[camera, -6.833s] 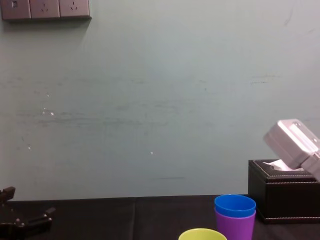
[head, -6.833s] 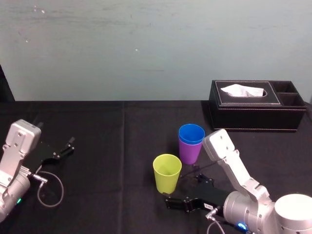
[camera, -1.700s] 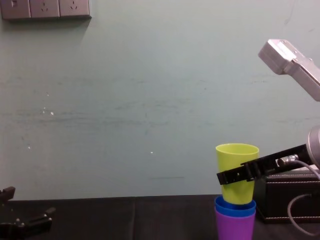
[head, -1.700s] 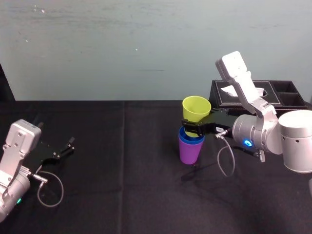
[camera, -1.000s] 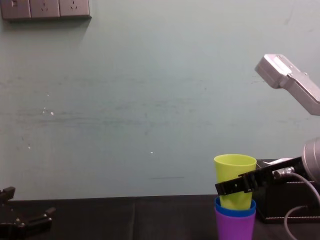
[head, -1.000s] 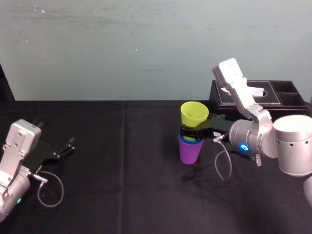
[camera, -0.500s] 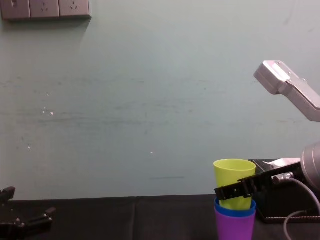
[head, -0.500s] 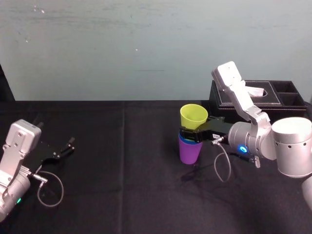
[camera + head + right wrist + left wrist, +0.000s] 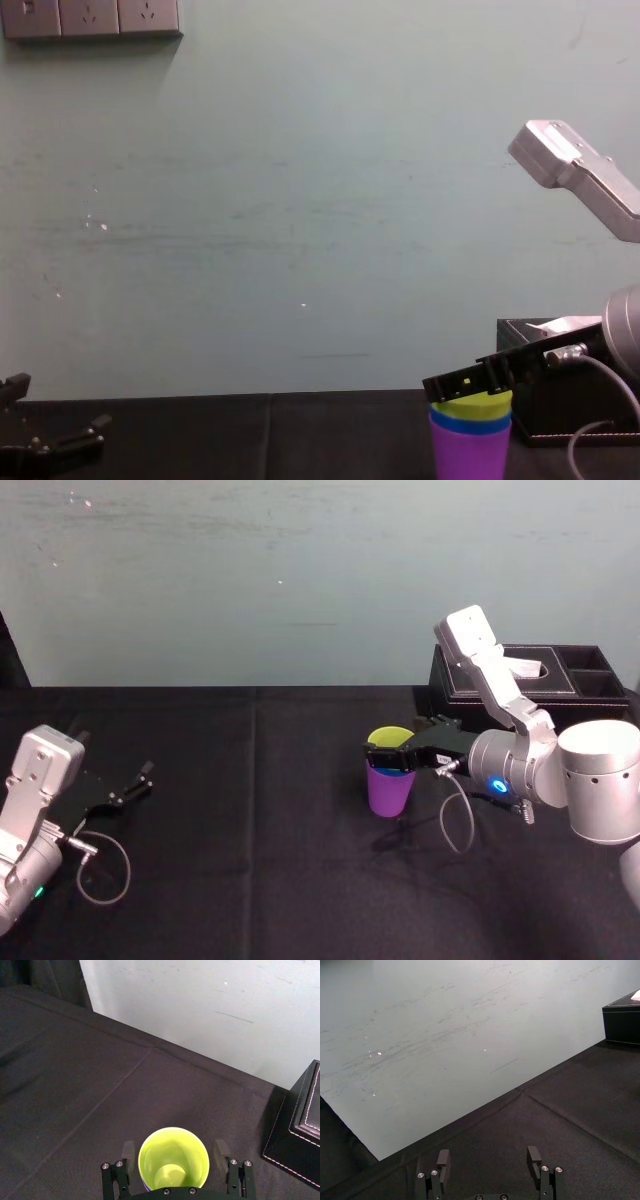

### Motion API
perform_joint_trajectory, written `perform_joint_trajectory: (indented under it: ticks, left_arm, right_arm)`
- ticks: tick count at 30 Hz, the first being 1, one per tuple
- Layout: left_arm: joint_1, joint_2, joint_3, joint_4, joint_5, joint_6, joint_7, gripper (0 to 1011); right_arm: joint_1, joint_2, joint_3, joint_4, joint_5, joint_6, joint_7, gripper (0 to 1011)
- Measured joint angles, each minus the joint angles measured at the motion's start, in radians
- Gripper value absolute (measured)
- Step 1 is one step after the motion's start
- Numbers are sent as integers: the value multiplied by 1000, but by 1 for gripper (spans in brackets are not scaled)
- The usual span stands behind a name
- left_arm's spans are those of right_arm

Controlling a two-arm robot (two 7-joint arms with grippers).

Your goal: Stack the three plastic cups sequentially using one hand.

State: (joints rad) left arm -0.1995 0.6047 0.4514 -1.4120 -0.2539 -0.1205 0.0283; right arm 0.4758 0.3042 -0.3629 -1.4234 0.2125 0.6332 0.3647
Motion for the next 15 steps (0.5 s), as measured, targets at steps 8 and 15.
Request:
perform_joint_trajectory:
  ticks: [8,15]
  left_arm:
    - [0,0,0,0,0,0,0,1000]
    - [0,0,0,0,0,0,0,1000]
  right_arm:
    - [0,0,0,-1,0,1,0,1003]
    - [-39,4,20,-27,-1,-64,-19,1002]
